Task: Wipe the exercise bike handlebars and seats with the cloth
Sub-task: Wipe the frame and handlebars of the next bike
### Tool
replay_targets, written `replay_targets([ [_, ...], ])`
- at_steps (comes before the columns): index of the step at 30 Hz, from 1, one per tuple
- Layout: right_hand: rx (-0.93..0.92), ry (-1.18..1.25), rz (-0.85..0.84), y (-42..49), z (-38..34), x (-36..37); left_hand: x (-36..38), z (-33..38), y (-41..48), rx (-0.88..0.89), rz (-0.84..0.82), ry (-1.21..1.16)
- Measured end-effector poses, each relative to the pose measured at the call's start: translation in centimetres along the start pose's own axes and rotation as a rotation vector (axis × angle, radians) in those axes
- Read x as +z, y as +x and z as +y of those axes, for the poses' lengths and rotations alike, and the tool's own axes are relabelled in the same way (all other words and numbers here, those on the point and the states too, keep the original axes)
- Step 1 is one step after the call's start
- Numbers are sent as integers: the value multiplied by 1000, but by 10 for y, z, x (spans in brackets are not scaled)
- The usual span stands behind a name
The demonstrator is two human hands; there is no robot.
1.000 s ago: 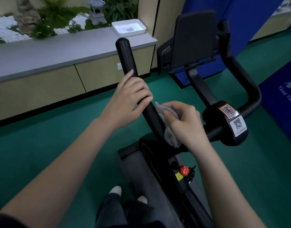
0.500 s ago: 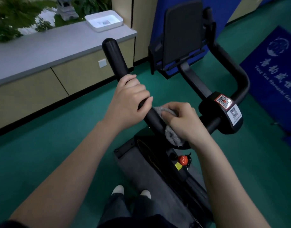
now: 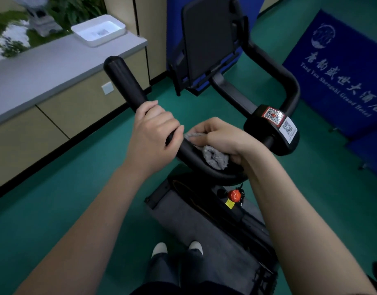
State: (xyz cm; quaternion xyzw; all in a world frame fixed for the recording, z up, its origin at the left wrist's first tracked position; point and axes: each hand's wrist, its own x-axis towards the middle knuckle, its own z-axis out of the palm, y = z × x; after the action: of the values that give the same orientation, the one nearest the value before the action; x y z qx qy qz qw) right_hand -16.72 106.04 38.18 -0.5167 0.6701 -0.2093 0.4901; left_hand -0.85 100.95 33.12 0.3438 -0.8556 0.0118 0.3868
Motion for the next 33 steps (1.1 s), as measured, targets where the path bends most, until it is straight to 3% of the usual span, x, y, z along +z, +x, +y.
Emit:
replay_targets([
  [6,7,-135,0,-22,13,-13,1,-2,-1,13,4,-11],
  [16,-174,-533,268,-79,15,-4,3,-3,-1,38,27,-23],
  [21,-283,-518,556,-85,40,11,3,-3,-2,37,26,-31],
  [26,-367,-300,995,-76,43,72,4,-2,-2,25,37,-19],
  [29,-433,-287,1182,-77,58,95,4,-2,-2,27,32,-16],
  [33,-347,-209,1443,-77,79,105,4,-2,-2,27,37,-24],
])
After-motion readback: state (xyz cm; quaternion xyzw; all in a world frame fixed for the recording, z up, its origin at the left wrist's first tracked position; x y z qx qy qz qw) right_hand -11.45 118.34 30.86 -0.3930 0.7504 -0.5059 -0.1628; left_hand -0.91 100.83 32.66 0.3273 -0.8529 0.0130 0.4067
